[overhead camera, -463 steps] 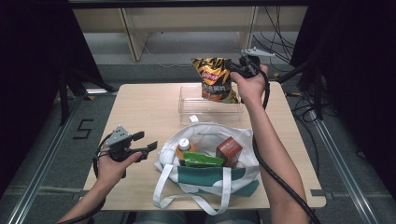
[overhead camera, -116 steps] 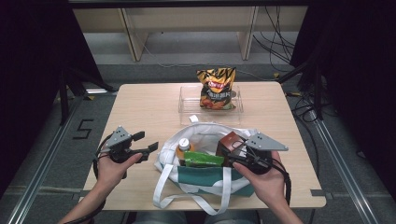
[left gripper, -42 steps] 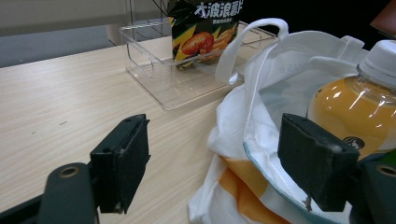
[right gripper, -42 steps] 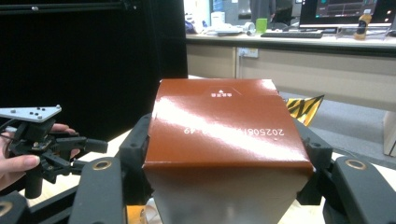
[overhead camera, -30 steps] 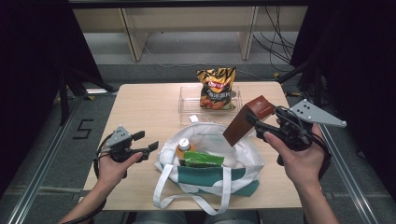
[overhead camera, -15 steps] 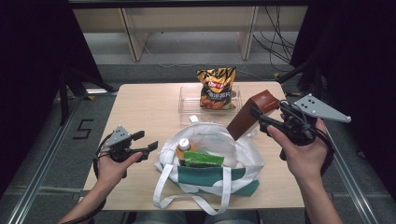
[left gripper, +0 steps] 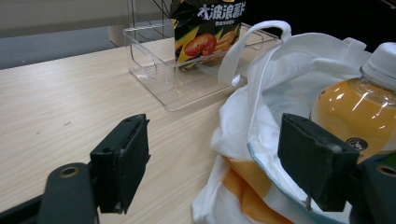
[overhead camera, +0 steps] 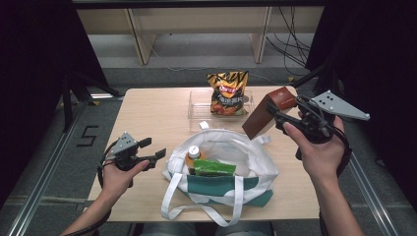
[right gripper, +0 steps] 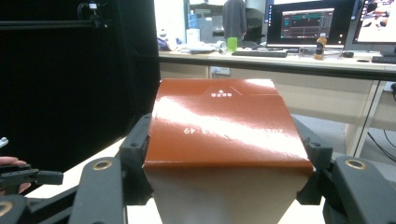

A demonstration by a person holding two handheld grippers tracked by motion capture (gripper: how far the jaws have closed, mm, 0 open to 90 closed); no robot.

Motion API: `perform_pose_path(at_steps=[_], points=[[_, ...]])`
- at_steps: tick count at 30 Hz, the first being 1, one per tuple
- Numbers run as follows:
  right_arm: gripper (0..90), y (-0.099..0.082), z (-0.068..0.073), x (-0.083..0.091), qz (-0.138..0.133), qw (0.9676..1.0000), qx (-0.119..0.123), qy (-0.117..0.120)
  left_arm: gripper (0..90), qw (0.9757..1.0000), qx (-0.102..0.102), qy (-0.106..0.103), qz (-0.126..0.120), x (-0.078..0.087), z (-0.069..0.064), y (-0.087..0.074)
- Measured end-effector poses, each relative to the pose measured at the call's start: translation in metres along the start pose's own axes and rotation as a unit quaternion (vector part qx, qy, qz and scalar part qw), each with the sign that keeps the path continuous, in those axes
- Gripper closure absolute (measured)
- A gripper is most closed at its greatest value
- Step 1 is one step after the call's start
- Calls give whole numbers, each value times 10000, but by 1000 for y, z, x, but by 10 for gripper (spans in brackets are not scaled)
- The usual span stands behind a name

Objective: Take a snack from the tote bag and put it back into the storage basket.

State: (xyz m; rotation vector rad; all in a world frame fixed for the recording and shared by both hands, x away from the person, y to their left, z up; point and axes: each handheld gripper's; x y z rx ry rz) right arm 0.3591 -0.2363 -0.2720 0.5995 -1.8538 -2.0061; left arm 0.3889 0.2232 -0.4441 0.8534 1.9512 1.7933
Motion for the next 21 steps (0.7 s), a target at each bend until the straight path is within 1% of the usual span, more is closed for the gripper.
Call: perform_pose_path(at_steps=[2, 3, 4, 5, 6, 7, 8, 9, 11, 12, 13, 14, 15, 16, 17, 18, 21], points=[[389, 0, -2, -4, -29, 10000, 71, 5, 245, 10000, -29, -25, -19, -1, 1, 0], [388, 1, -2, -6, -9, 10000, 24, -19, 245, 10000, -40, -2, 5, 0, 1, 0], [389, 1, -3, -8, -26, 10000, 70, -21, 245, 10000, -41, -11, -1, 0, 1, 0], [388, 1, -2, -9, -27, 10000, -1, -62, 245, 10000, -32, -7, 1, 0, 1, 0], [388, 1, -3, -11, -17, 10000, -14, -29, 245, 10000, -14, -18, -21, 0, 1, 0], [388, 1, -4, -14, -29, 10000, 40, -26, 245, 10000, -13, -11, -18, 0, 1, 0], [388, 0, -4, -16, -4, 10000, 13, -70, 245, 10000, -22, -5, -12, 0, 1, 0], [389, 0, -5, -18, -20, 10000, 68, -41, 245, 10000, -25, -9, -13, 0, 1, 1], [388, 0, -5, -22, 5, 10000, -4, -57, 245, 10000, -35, -6, -5, 0, 0, 1], [388, 0, -5, -25, 11, 10000, 23, -14, 245, 10000, -35, -5, -5, 1, 0, 1], [389, 0, -5, -27, -11, 10000, 36, -78, 245, 10000, -34, -5, -11, 1, 0, 1], [388, 0, -6, -29, 8, 10000, 60, -69, 245, 10000, -22, -38, -40, 1, 1, 1], [388, 0, -6, -30, 13, 9999, 81, -73, 245, 10000, -26, -15, -33, 1, 0, 1], [389, 0, -7, -32, 11, 9999, 50, -91, 245, 10000, -33, -7, -22, 1, 0, 1], [388, 0, -8, -33, 13, 9999, 90, -81, 245, 10000, -39, -5, -20, 2, 1, 1], [388, 0, -8, -34, 31, 9999, 38, -98, 245, 10000, -32, 0, -15, 2, 0, 1], [388, 0, -11, -38, 42, 9999, 71, -130, 245, 10000, 7, 26, -25, 2, 0, 1]])
Point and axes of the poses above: each handheld gripper's, and its own axes: x roughly backward along the jaws, y roughly out of its top, z roughly to its left, and after that the axes turned 12 degrees about -z, right-handed
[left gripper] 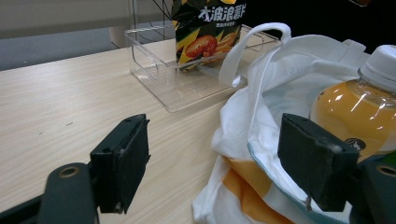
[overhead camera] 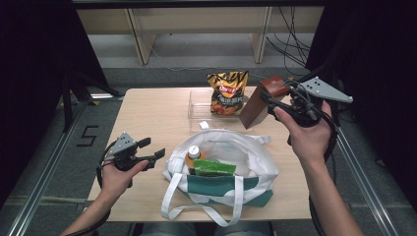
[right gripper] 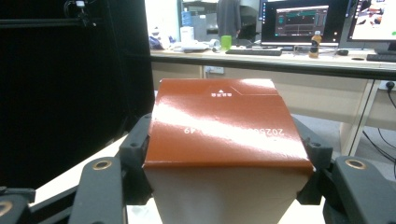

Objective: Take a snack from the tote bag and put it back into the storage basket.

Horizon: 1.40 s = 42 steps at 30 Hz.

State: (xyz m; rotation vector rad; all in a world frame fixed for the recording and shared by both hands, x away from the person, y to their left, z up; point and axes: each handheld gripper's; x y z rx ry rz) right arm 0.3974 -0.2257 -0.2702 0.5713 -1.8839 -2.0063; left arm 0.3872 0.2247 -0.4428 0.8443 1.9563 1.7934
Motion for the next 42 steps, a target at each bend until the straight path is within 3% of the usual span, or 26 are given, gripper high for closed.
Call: perform_pose_path(at_steps=[2, 12, 42], points=[[388, 0, -1, -3, 23, 10000, -84, -27, 245, 10000, -29, -5, -12, 0, 0, 0], [388, -2, -7, -18, 33, 10000, -23, -74, 245, 10000, 30, 15, -50, 2, 0, 0], [388, -12, -19, -53, 125, 9995, 20, -288, 245, 10000, -56, 26, -23, 4, 1, 1]])
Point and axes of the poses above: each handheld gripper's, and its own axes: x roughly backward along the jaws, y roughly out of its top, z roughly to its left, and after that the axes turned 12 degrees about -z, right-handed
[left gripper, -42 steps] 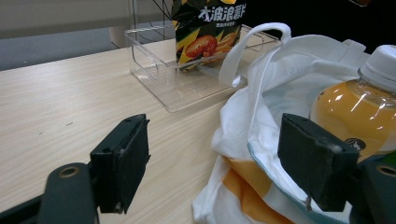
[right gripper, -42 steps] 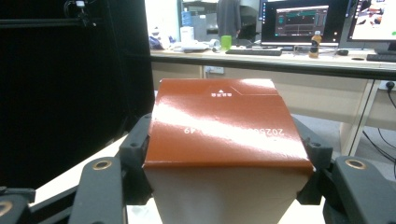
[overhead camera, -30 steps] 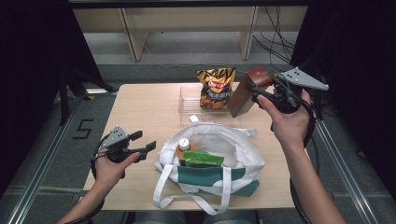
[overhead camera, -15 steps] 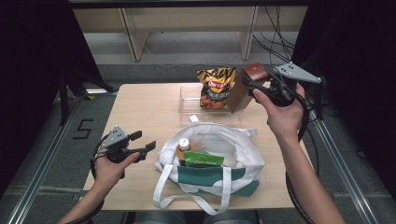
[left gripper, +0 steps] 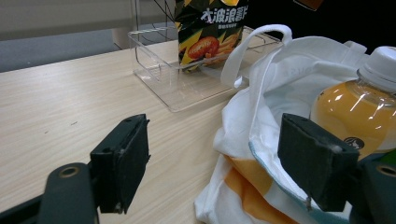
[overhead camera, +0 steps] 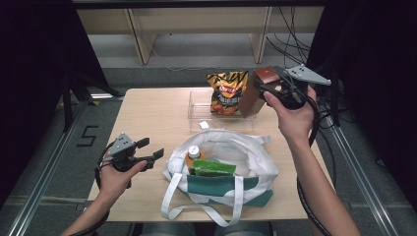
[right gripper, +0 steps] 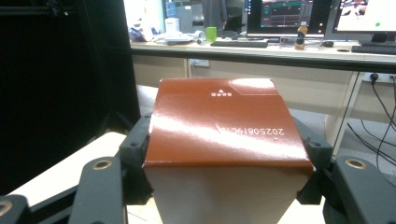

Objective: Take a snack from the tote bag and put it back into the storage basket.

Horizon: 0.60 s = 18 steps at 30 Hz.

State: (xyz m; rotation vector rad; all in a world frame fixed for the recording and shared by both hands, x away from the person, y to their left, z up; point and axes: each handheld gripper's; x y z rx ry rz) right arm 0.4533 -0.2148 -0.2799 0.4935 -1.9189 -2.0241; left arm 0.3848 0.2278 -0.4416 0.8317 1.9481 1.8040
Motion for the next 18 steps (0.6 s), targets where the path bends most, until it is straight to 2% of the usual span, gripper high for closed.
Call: perform_pose_path(at_steps=[8, 11, 14, 15, 18], points=[[388, -3, -3, -8, 53, 10000, 55, -58, 245, 10000, 9, -6, 0, 0, 0, 0], [388, -4, -1, -10, 77, 9999, -53, -114, 245, 10000, 17, 7, -2, 0, 0, 0], [388, -5, -3, -13, 54, 9999, 37, -93, 245, 10000, 48, 25, 2, 0, 0, 0], [388, -5, -3, -14, 58, 9999, 36, -74, 245, 10000, -23, -6, 12, 0, 1, 0], [388, -8, -2, -16, 121, 9998, -47, -115, 245, 10000, -12, -1, 5, 0, 0, 0]])
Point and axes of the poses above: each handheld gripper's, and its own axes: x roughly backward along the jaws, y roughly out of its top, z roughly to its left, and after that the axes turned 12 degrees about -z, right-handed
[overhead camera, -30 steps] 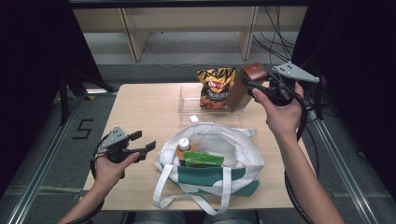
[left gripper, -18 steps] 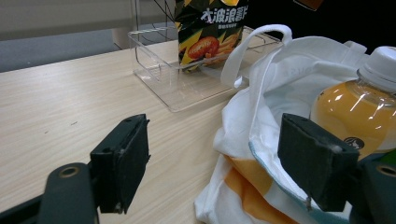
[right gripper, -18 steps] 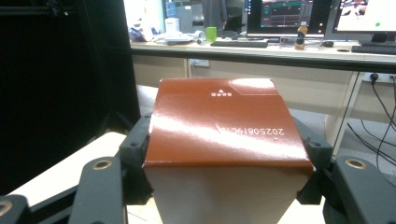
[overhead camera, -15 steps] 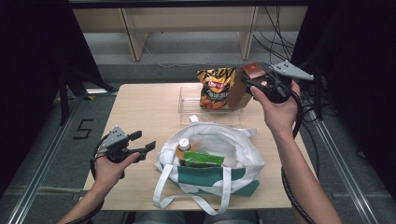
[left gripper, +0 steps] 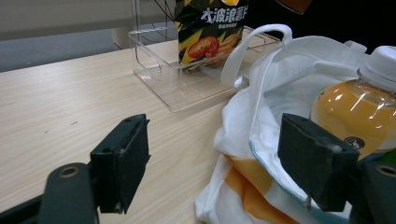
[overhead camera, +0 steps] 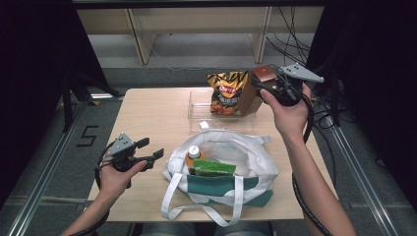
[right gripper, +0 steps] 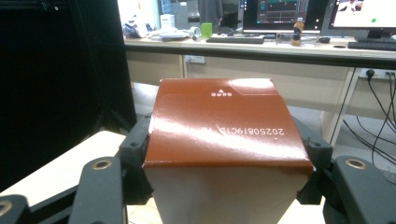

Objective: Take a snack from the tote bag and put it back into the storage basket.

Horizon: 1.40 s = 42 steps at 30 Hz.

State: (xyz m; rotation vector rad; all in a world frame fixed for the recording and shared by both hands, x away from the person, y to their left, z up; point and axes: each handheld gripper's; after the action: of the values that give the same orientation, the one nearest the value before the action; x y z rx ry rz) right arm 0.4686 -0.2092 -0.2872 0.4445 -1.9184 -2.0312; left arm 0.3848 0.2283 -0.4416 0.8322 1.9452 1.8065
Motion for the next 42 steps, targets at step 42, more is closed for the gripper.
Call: perform_pose_path(at_steps=[42], points=[[387, -26, -7, -40, 248, 9995, -10, -169, 244, 10000, 11, 5, -13, 1, 2, 0]])
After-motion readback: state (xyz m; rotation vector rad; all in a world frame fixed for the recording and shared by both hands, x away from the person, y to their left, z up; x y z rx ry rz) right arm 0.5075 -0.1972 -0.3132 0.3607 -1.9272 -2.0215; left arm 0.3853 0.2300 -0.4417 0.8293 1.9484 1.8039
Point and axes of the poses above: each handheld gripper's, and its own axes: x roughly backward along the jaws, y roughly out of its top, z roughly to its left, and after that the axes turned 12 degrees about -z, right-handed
